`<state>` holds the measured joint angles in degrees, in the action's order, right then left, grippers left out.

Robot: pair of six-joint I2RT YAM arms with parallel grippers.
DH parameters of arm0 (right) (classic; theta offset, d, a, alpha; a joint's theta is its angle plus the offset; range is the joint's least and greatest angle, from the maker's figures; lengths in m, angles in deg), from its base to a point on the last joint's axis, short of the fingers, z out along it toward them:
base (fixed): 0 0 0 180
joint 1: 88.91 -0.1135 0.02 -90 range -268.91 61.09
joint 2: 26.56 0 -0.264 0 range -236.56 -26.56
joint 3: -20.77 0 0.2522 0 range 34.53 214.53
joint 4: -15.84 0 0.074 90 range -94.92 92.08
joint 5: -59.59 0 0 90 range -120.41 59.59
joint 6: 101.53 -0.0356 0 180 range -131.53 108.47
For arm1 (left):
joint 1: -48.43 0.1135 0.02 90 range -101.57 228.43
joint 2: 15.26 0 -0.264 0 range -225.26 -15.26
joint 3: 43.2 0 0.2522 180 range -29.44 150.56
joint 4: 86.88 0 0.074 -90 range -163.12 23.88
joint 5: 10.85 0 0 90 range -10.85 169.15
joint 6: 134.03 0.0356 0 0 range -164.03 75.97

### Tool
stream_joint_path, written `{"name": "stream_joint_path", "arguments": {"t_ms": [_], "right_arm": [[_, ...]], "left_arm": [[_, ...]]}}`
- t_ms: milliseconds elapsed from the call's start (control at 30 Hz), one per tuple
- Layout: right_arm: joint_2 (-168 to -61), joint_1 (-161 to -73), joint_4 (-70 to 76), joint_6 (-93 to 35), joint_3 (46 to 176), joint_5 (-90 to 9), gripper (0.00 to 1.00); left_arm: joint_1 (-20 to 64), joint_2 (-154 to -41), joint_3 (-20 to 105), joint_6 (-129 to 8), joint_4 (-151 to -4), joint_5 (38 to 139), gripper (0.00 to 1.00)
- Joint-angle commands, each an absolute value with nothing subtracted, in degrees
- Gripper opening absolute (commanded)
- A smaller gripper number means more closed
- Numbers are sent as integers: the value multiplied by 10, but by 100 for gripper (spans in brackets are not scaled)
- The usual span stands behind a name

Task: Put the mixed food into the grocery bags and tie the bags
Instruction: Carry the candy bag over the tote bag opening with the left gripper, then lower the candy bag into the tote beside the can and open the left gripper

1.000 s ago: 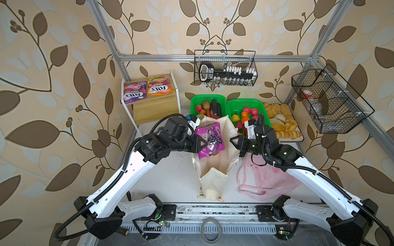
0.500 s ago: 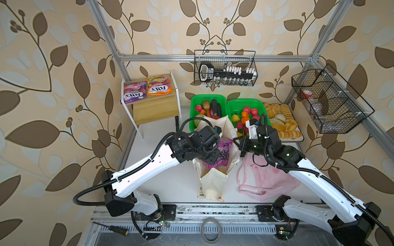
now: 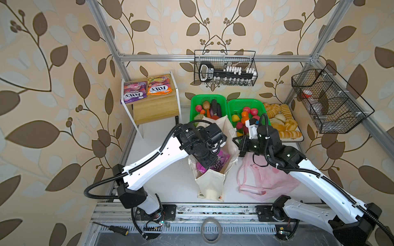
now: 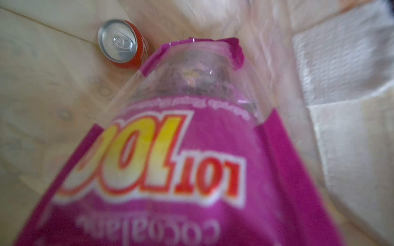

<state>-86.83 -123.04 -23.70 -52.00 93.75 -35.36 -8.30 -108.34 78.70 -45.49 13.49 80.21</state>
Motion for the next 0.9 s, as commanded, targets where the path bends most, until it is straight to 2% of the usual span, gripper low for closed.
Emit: {"name": "stream_joint_path", "arguments": {"t_ms": [0,267,433,733,867], "right_arm": [[-860,-1234,-225,-511,946,-354,13],[-861,-1232,-221,-509,936,-353,13],[-849,-1224,-221,-508,932,-350,13],[-830,-1204,-208,-513,915,-364,9],[-830,-1204,-208,-514,914,-367,7]], "left_arm": [[-86,-1128,864,-375,227,793,8],[-84,-1182,915,-197,248,880,9],[-85,-1201,933,-191,266,865,8],[-84,-1103,791,-206,174,839,4],[-70,-1098,819,-254,155,833,3]]}}
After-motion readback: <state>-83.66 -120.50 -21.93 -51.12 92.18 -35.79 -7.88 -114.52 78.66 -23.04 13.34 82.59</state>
